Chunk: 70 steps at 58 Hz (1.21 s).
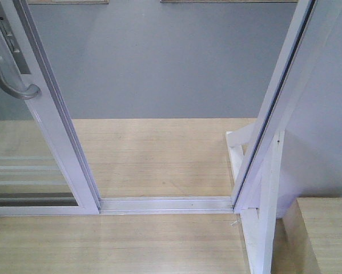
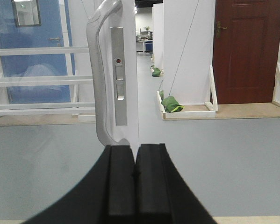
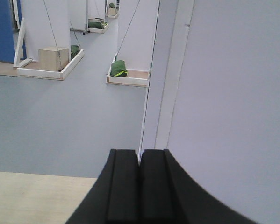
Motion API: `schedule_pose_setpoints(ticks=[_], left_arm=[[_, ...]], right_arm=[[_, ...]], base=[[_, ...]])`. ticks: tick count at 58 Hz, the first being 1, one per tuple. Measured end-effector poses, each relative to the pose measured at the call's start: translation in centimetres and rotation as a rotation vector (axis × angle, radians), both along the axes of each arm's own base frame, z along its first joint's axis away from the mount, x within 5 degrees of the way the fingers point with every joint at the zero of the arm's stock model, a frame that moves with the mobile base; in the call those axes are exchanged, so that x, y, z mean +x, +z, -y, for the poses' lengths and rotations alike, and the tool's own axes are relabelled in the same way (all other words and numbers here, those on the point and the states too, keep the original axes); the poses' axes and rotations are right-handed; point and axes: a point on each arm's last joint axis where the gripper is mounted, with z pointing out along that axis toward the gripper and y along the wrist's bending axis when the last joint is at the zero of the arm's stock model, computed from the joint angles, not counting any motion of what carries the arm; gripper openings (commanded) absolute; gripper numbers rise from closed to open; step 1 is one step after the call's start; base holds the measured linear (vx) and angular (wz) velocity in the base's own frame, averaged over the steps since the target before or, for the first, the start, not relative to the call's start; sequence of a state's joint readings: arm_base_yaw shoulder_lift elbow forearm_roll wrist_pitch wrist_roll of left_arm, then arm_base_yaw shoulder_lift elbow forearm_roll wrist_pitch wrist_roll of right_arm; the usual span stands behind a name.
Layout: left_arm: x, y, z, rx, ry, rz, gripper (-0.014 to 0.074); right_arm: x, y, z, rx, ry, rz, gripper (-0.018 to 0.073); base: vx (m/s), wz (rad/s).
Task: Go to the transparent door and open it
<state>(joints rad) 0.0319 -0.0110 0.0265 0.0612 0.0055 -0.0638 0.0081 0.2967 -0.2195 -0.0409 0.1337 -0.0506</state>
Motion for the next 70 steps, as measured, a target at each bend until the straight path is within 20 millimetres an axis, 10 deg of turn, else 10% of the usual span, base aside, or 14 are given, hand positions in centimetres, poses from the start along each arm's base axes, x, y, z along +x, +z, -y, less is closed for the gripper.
schedule_pose_setpoints(ticks=[22, 70], left_arm=[[0.0, 0.0, 0.0, 0.0, 0.0, 0.0, -0.0006], [0.0, -0.1, 0.0, -0.001, 0.0, -0.007, -0.0006]], right_arm=[[-2.4, -6.6, 0.1, 0.012, -0.005, 0.024, -0.0008], [-2.5, -6.6, 0.1, 0.013, -0.006, 0.034, -0.0005]], base=[[0.0, 0.0], [0.0, 0.0]])
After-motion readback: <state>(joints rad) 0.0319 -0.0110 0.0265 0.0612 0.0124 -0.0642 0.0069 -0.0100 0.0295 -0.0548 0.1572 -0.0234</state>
